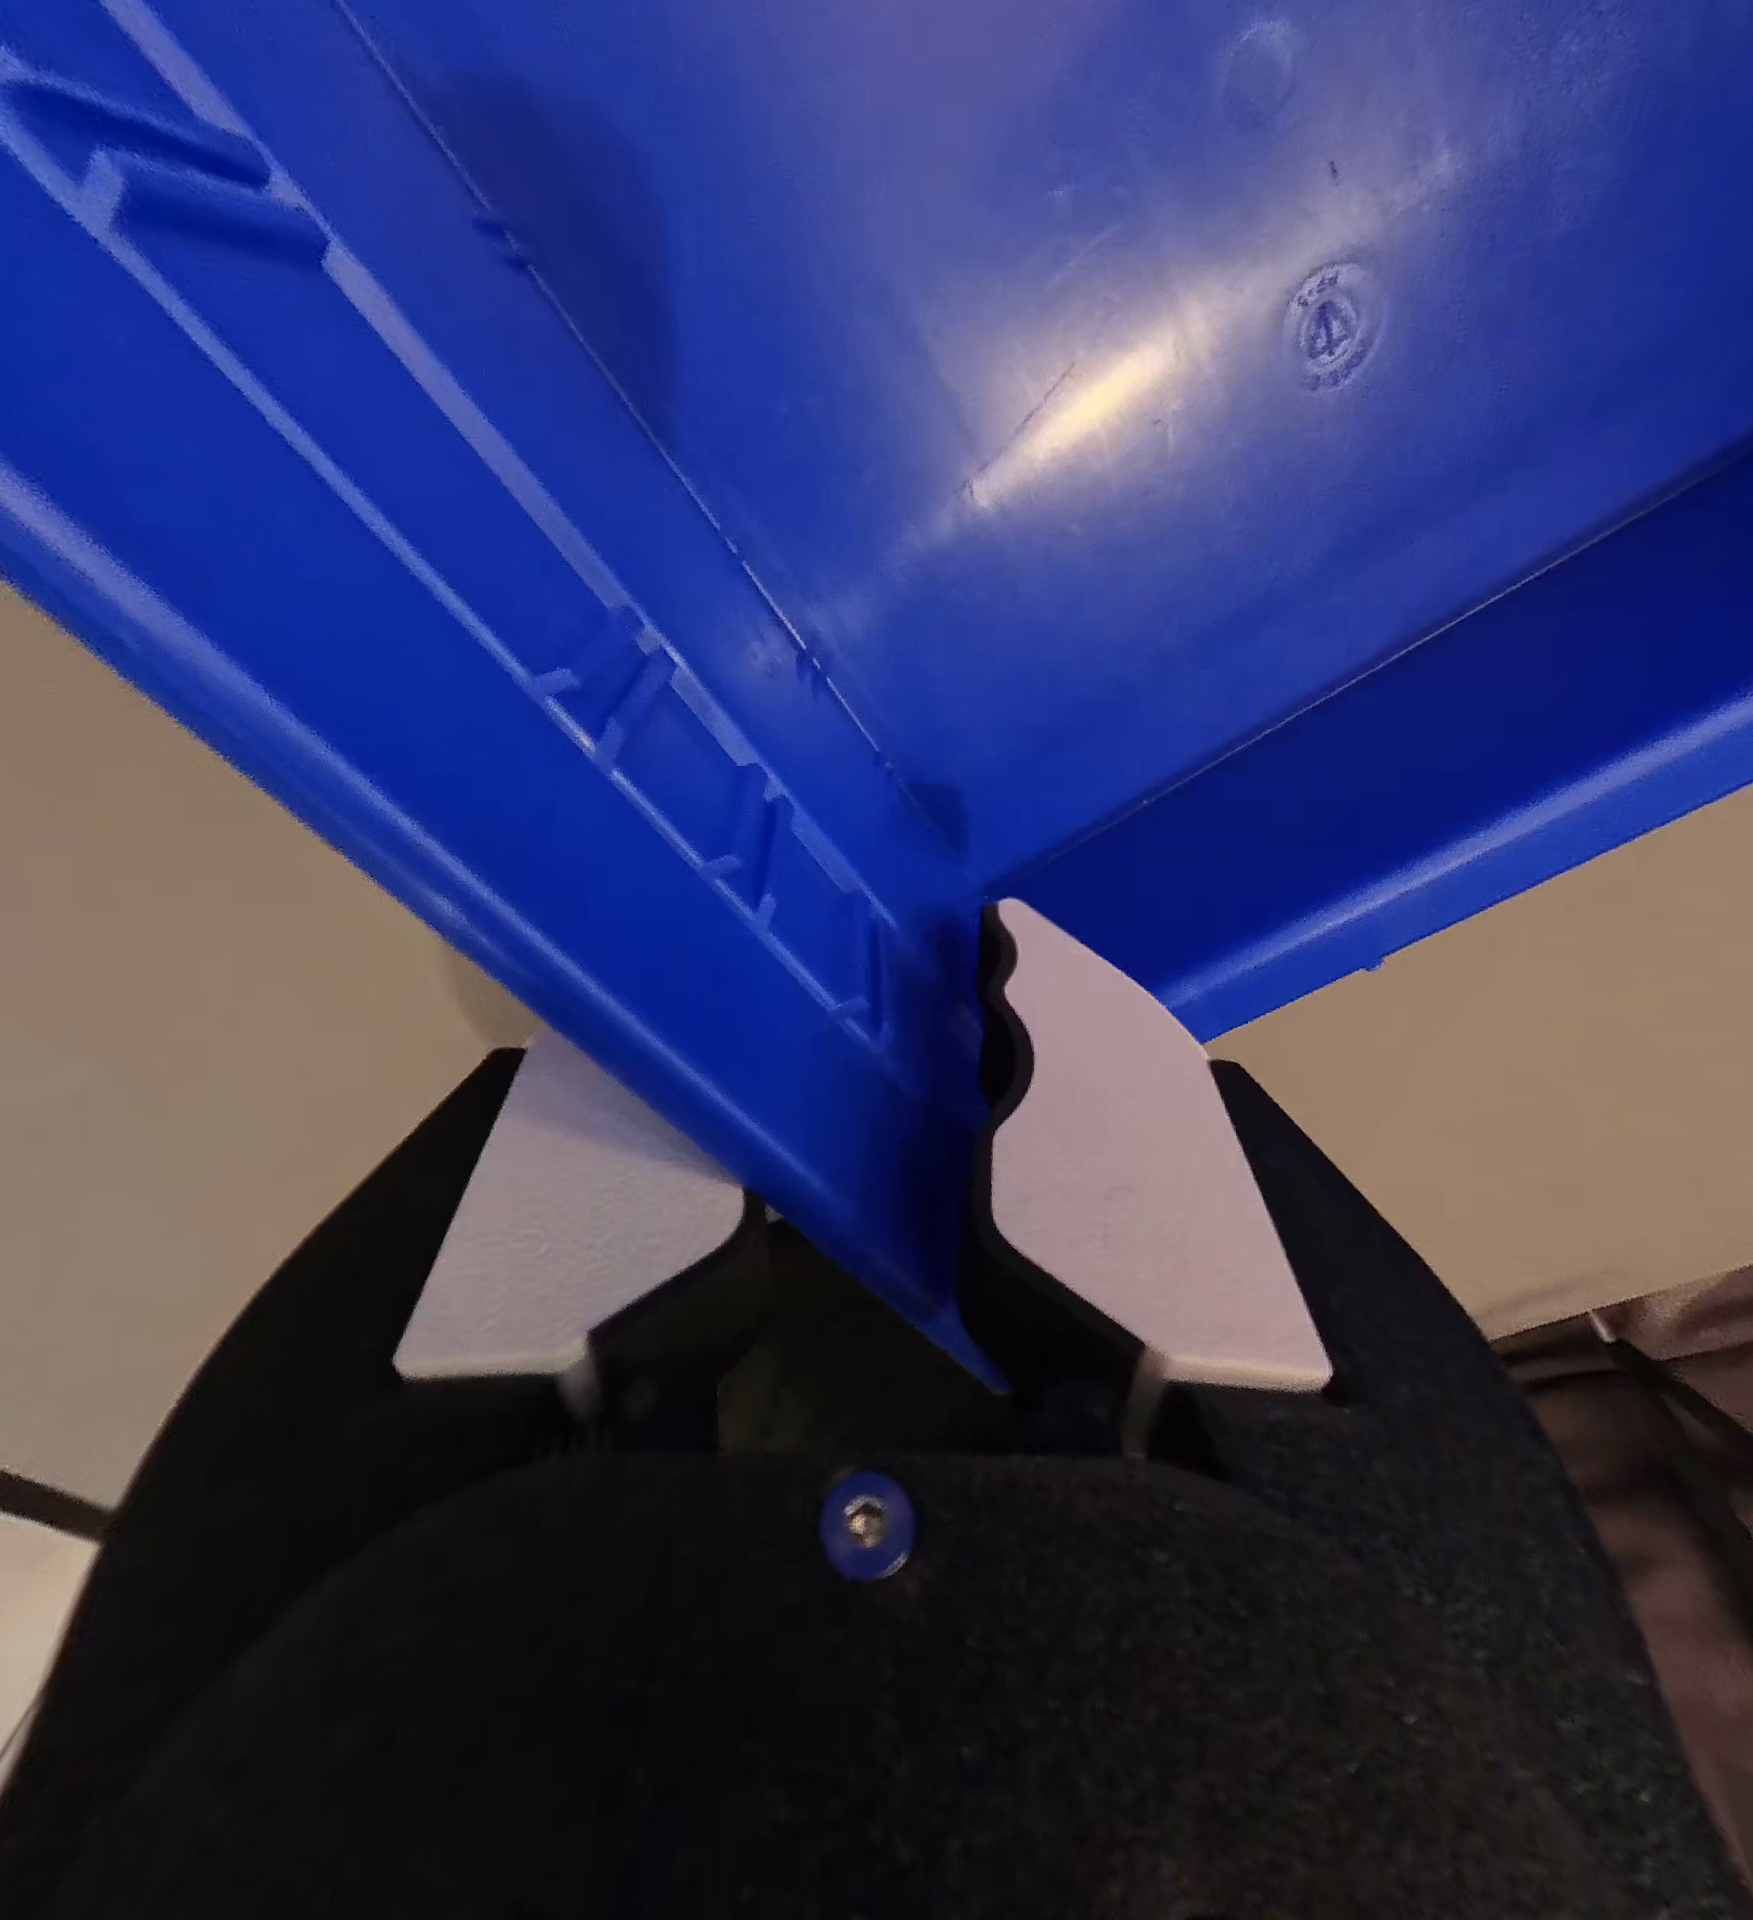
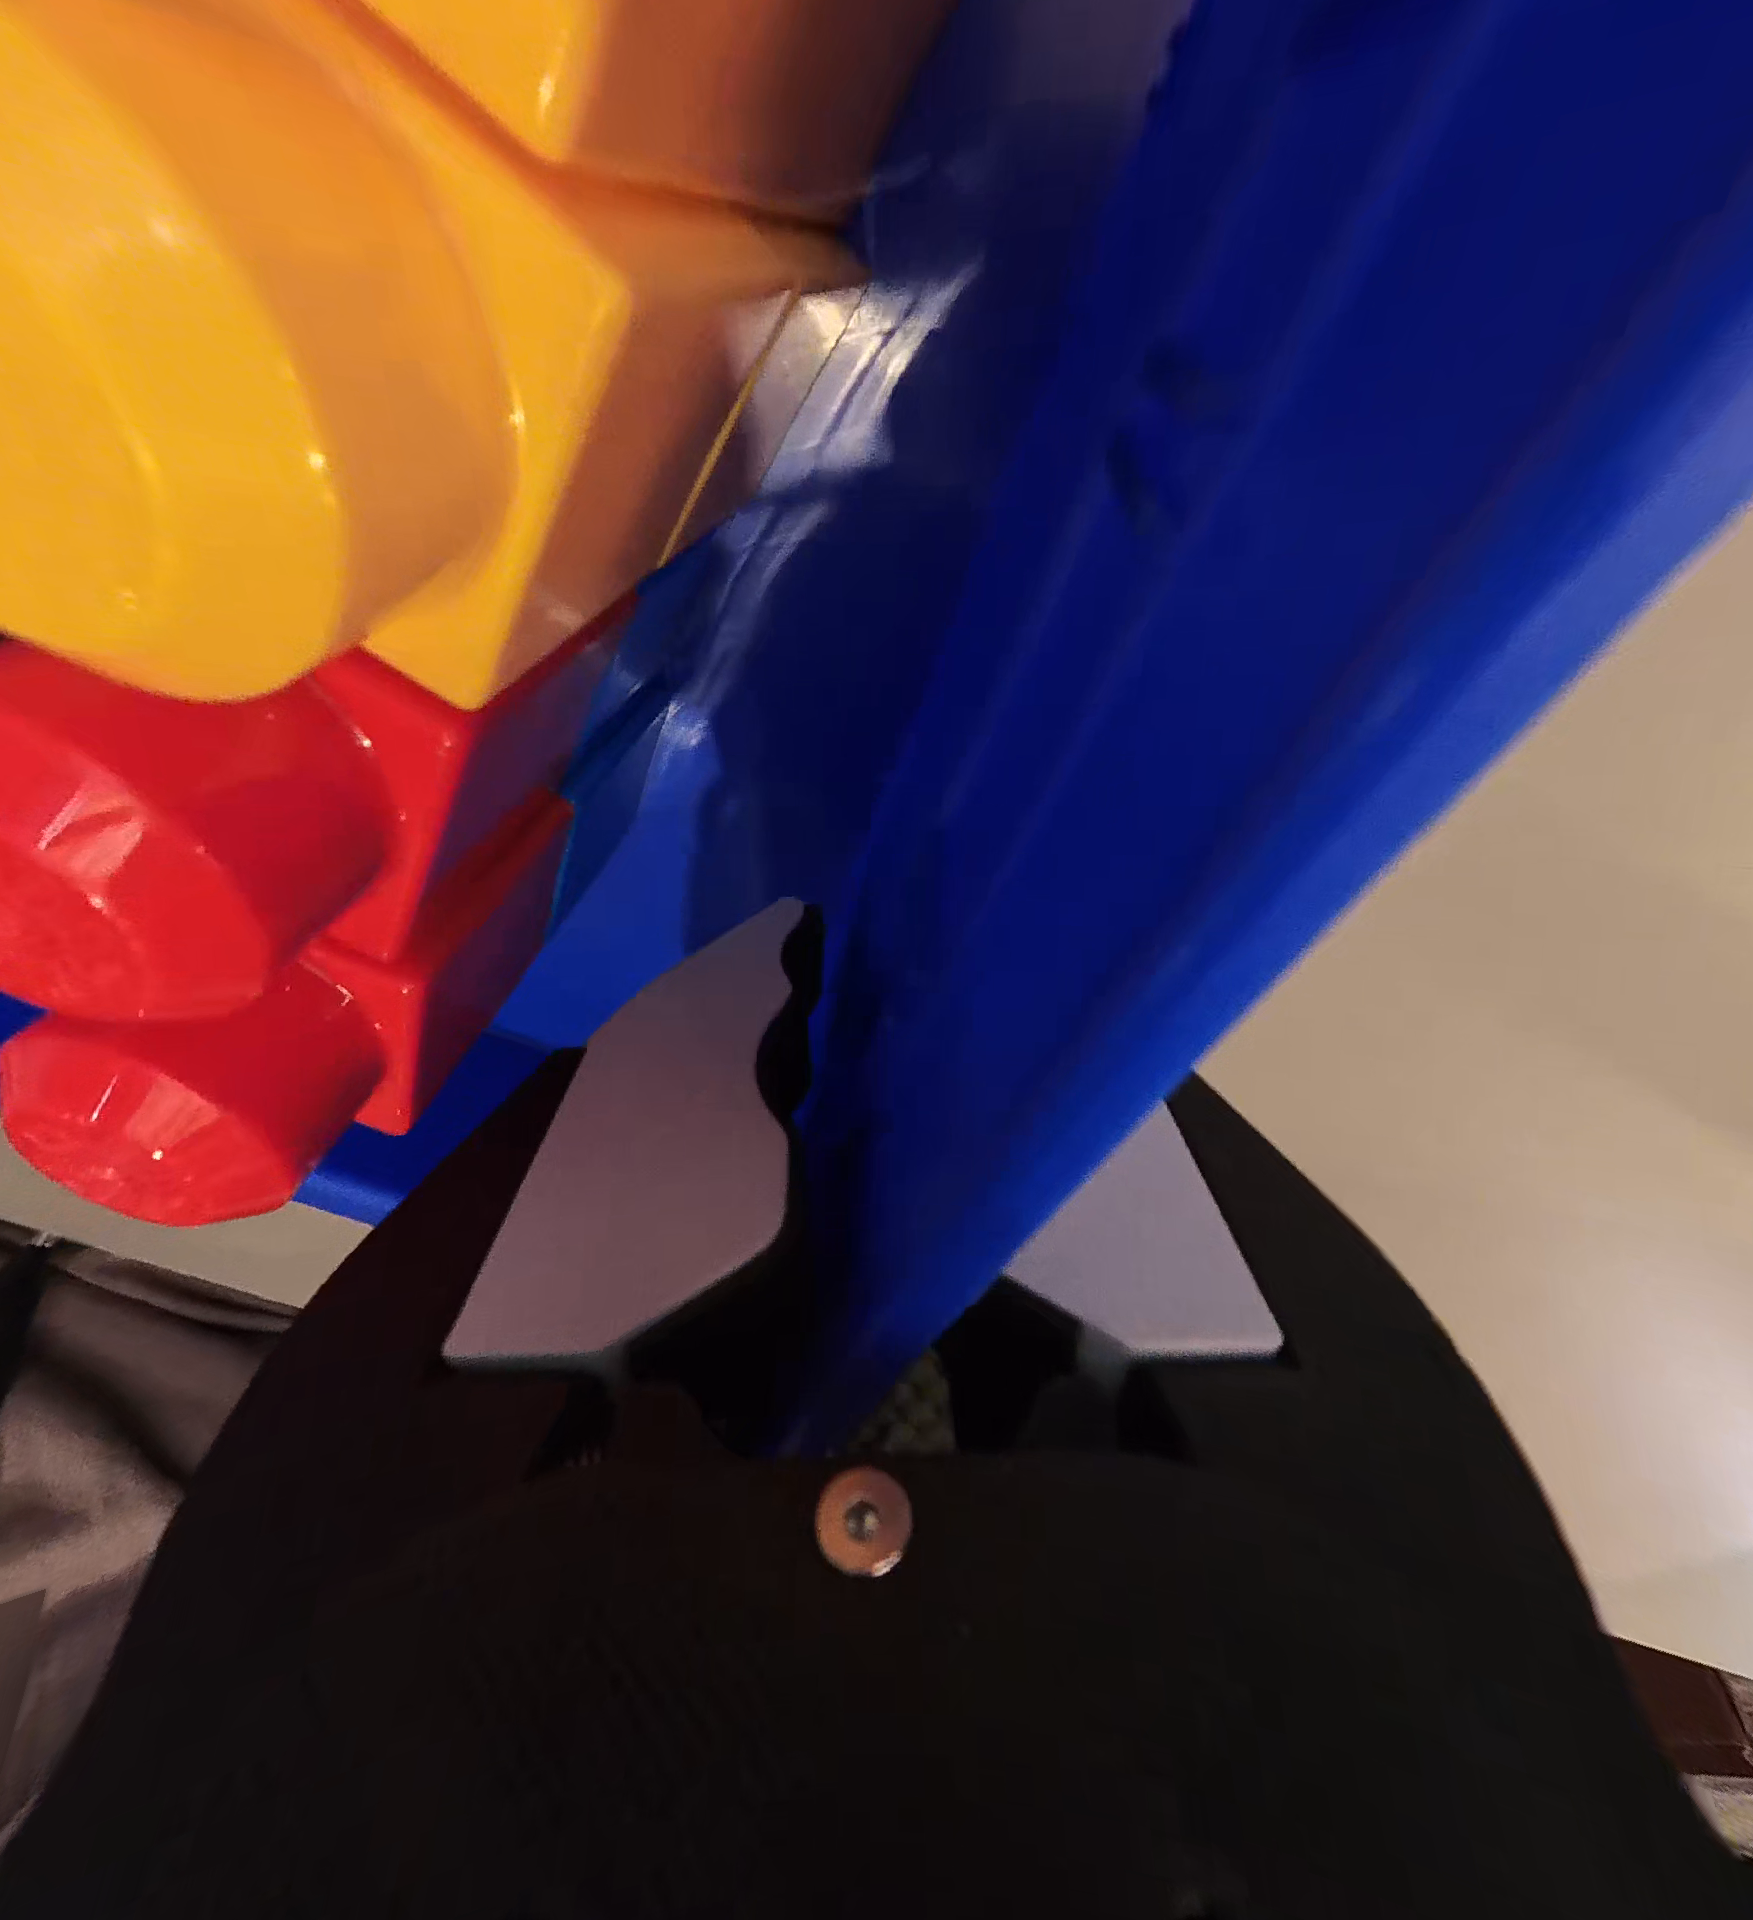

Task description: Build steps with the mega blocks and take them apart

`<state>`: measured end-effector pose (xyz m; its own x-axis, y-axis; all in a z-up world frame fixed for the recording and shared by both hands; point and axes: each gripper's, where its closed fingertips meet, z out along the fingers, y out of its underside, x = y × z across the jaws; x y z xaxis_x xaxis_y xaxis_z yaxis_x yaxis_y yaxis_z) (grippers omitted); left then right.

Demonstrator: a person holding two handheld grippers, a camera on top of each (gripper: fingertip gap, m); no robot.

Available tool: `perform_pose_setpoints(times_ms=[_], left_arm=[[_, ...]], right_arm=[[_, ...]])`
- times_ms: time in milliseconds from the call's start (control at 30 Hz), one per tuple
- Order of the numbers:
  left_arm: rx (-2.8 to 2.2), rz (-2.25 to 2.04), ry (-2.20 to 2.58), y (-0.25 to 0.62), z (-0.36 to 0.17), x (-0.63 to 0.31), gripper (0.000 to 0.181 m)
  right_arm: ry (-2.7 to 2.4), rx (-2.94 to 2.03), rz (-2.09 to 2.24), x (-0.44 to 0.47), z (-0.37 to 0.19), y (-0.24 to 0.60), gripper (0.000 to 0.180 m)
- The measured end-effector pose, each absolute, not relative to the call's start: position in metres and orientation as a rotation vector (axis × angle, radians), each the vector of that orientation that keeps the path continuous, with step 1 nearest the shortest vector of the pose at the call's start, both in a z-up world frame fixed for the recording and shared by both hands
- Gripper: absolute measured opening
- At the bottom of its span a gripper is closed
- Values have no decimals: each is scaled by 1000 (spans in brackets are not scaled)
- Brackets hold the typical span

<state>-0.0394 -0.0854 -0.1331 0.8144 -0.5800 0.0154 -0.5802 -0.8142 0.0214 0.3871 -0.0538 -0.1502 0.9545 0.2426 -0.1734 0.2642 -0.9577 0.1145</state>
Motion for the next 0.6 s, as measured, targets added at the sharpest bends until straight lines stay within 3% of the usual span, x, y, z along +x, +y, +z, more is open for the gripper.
perform_pose_setpoints(times_ms=[233,400,600], left_arm=[[2967,-208,-1213,-71,-129,-30,70],[3098,-46,-1268,-64,-97,-23,71],[3360,184,-1249,-64,-23,-65,71]], right_arm=[[372,2915,-262,392,-149,-52,8],[453,2853,-260,416,-149,-48,8],[512,2846,-268,437,-149,-54,6]])
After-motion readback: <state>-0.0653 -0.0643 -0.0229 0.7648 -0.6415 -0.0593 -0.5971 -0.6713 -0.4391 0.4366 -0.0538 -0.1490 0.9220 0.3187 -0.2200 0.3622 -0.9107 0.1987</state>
